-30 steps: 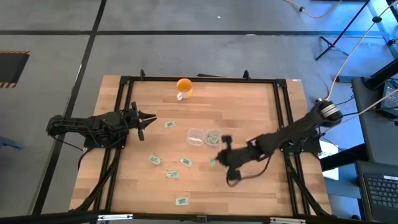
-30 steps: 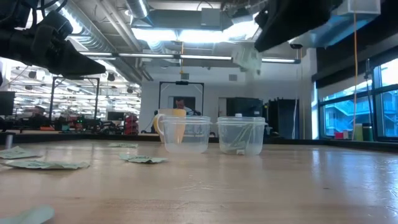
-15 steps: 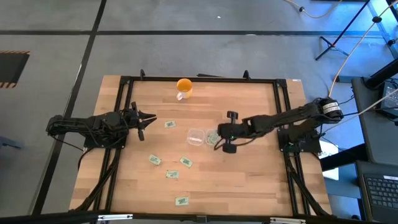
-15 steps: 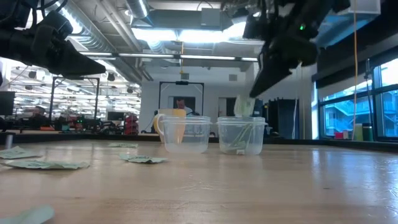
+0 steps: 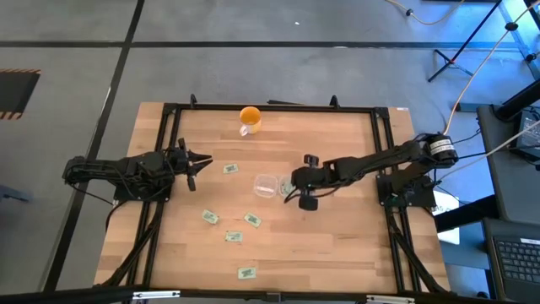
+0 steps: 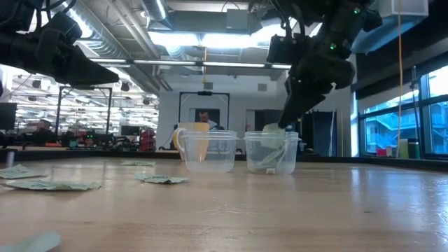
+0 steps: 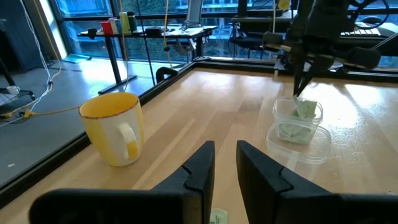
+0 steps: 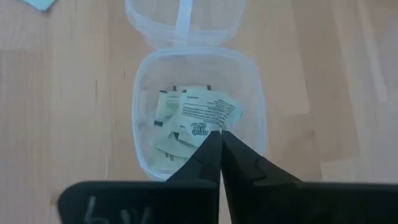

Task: Pick and place items into bin
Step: Put the stevia packet into the right transparent bin, then put the stevia packet into the left transparent bin

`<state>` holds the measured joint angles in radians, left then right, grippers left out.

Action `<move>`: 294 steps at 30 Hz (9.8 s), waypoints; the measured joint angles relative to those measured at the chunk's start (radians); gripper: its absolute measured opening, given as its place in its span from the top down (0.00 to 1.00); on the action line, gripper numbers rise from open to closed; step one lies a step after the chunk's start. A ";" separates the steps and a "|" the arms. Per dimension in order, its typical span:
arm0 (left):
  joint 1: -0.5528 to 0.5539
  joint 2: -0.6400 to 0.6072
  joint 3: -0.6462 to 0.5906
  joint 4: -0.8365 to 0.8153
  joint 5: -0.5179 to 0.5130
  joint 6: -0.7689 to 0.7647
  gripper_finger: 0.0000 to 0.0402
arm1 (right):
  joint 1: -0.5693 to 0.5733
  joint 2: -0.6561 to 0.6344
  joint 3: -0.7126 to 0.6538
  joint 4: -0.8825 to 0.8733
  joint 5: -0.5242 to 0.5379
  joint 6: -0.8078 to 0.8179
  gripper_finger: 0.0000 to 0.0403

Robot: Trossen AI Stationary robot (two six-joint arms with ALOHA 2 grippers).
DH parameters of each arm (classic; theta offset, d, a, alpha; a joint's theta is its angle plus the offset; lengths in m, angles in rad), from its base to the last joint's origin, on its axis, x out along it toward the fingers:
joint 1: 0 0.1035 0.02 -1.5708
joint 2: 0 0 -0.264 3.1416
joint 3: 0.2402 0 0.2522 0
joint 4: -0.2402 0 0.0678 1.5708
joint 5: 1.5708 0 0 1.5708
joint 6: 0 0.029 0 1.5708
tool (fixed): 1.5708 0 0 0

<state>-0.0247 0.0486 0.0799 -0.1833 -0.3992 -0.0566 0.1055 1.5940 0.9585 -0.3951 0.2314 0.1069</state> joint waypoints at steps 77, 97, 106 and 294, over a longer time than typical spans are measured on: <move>0.302 1.536 0.568 -0.018 0.404 0.283 0.65 | 0.000 -0.531 -0.297 0.214 0.012 -0.006 0.63; 0.301 1.456 0.559 -0.093 0.308 0.273 0.65 | 0.000 -0.531 -0.297 0.210 0.012 -0.003 0.63; 0.301 1.487 0.536 -0.072 0.317 0.224 0.68 | 0.000 -0.531 -0.297 0.210 0.012 -0.003 0.63; -0.255 1.732 0.796 -0.054 0.375 0.024 0.79 | -0.055 -1.247 -0.737 0.353 0.001 0.045 0.63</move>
<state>-0.2798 1.7810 0.8761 -0.2376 -0.0247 -0.0326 0.0501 0.3465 0.2214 -0.0422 0.2325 0.1516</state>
